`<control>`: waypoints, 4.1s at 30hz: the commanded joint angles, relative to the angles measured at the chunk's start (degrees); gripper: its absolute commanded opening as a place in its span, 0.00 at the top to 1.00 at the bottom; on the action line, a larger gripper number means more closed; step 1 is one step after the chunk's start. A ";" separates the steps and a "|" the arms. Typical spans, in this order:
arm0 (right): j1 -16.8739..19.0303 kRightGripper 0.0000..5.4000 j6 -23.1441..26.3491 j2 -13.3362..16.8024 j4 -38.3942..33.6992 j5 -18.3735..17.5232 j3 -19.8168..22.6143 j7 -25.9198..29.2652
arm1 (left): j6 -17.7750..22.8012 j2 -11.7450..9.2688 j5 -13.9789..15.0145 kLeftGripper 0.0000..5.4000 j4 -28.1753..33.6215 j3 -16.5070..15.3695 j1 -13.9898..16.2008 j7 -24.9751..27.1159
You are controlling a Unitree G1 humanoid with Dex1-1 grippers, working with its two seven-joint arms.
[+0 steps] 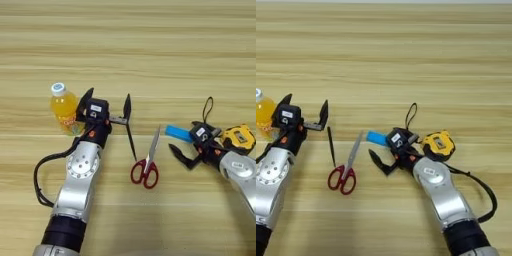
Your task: Move the objects on the table
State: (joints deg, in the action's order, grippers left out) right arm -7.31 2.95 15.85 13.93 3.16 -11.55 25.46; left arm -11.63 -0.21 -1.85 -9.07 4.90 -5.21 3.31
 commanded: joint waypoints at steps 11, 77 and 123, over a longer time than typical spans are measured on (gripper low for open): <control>-2.51 0.00 7.53 -1.57 3.53 -4.92 2.37 3.21 | 1.11 0.12 -0.17 0.00 1.05 0.13 0.46 0.04; 2.85 0.74 18.98 0.40 -13.89 -8.89 7.05 0.84 | 2.03 0.69 -0.43 0.00 2.39 0.01 0.75 -0.38; 14.41 0.74 26.48 10.02 -18.85 -11.92 26.05 -5.27 | 3.27 0.91 -0.89 0.00 3.41 0.48 0.62 -1.03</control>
State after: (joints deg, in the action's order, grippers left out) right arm 6.57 28.48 25.92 -5.92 -9.47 15.48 20.52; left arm -9.32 0.58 -2.08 -6.53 5.06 -4.52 2.55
